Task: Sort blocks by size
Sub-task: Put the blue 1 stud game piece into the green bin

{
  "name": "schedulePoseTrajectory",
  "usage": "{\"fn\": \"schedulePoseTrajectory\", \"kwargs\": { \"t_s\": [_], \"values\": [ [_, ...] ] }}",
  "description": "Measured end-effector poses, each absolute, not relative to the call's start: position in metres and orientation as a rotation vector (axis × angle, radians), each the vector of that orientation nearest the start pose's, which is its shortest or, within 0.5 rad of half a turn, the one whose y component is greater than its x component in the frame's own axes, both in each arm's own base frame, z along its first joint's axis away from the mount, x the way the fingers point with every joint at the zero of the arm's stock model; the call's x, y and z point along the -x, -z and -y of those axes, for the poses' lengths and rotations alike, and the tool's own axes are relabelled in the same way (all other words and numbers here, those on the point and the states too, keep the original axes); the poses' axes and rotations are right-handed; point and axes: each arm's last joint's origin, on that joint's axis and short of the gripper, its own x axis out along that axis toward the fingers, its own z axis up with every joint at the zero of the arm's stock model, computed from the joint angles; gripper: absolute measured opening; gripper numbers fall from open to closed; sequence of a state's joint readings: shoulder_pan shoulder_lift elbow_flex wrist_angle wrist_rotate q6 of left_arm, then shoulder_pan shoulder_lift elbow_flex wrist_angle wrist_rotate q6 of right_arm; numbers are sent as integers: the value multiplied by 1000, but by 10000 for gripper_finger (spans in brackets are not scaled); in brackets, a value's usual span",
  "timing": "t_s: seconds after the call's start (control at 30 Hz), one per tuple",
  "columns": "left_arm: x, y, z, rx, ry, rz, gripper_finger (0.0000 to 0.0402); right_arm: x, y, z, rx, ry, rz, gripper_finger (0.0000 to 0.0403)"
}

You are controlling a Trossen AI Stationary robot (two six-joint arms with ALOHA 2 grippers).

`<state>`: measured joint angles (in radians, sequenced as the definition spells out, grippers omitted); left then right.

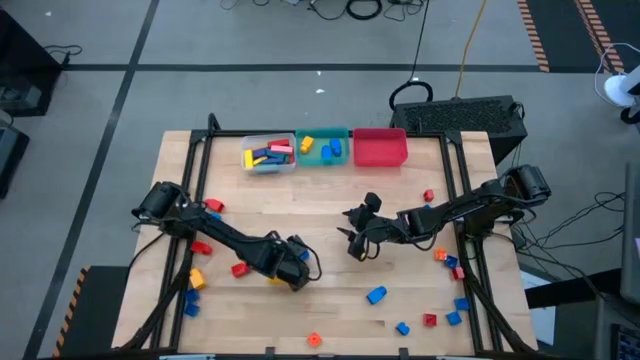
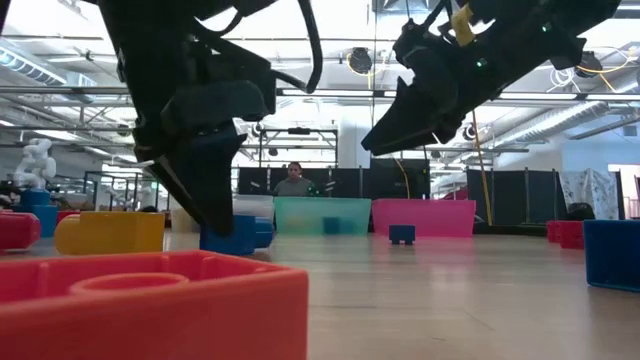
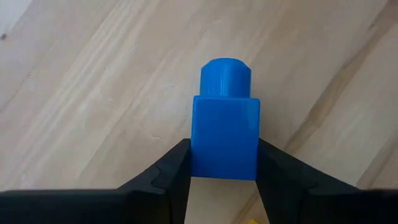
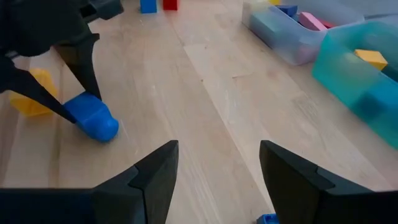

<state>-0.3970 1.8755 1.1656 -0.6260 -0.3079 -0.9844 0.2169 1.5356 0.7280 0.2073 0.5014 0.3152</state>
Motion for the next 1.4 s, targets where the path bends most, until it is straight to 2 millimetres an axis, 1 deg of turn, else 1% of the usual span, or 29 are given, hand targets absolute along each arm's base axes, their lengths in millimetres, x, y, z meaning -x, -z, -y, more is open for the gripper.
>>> {"fn": "schedulePoseTrajectory", "kwargs": {
  "t_s": [0.1,0.2,0.3,0.4,0.53,0.77,0.93,1.03,1.27,1.4],
  "values": [
    [-325,-149,119,371,-532,-1142,153,-296,-179,-51,-87,360,-515,210],
    [-327,-152,105,327,-519,-1161,152,-296,-179,-51,-82,358,-516,210],
    [-329,-162,85,315,-529,-1156,152,-296,-179,-51,-74,356,-518,210],
    [-331,-170,64,264,-528,-1160,151,-296,-179,-51,-66,354,-519,210],
    [-332,-183,32,216,-523,-1153,151,-296,-179,-51,-63,355,-525,210],
    [-329,-201,-33,167,-555,-1121,150,-296,-178,-51,-62,355,-527,210],
    [-329,-206,-79,167,-548,-1064,150,-296,-178,-51,-62,356,-527,210],
    [-329,-210,-105,172,-557,-993,150,-296,-178,-51,-62,356,-527,210],
    [-324,-219,-155,170,-596,-842,150,-296,-178,-50,-52,355,-528,210],
    [-319,-218,-179,211,-613,-779,150,-296,-178,-47,-54,366,-529,210]
  ]
}}
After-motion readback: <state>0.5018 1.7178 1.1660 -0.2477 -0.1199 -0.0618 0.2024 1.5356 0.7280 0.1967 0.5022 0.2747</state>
